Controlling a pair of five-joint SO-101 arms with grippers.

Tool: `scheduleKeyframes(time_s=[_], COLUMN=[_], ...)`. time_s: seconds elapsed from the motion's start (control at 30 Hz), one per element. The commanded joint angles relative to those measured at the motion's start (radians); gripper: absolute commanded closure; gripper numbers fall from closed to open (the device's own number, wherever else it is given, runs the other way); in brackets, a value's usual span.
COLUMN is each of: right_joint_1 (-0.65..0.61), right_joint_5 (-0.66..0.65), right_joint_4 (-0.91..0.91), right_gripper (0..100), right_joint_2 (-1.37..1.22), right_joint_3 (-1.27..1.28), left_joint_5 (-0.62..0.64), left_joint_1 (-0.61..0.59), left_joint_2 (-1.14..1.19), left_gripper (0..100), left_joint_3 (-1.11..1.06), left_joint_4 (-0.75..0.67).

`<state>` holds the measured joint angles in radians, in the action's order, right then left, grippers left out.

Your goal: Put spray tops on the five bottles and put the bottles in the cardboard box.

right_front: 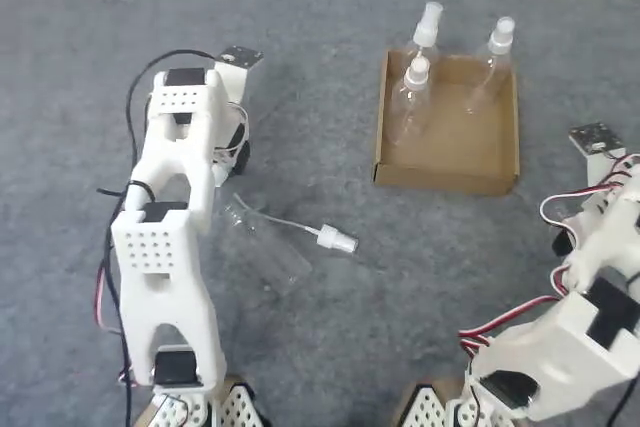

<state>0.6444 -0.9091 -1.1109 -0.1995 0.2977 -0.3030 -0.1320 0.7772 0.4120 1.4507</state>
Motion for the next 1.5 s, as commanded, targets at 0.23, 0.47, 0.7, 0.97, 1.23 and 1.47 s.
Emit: scheduleKeyframes(time_s=[0.23, 0.47, 0.7, 0.97, 1.23, 1.47], right_joint_1=[-0.008, -0.045, -0.045, -0.084, -0.180, -0.107], right_joint_5=[-0.014, -0.008, -0.014, -0.041, -0.063, -0.057], right_joint_4=[-0.004, -0.008, -0.071, -0.097, -0.154, -0.171], right_gripper=[99.2, 99.2, 97.3, 82.5, 75.4, 77.8], right_joint_2=[0.005, 0.024, 0.105, 0.130, 0.133, 0.131], right_joint_3=[-0.018, -0.015, -0.017, -0.014, -0.020, -0.018], left_joint_5=[0.044, 0.138, 0.218, 0.258, 0.255, 0.256], left_joint_1=[0.011, 0.077, 0.184, 0.290, 0.288, 0.290], left_joint_2=[-0.212, -0.473, -0.844, -1.211, -1.430, -1.467], left_gripper=[99, 99, 99, 99, 99, 99], left_joint_3=[0.031, -0.022, -0.390, -0.852, -1.072, -1.187], left_joint_4=[0.040, 0.114, -0.015, -0.184, -0.224, -0.311])
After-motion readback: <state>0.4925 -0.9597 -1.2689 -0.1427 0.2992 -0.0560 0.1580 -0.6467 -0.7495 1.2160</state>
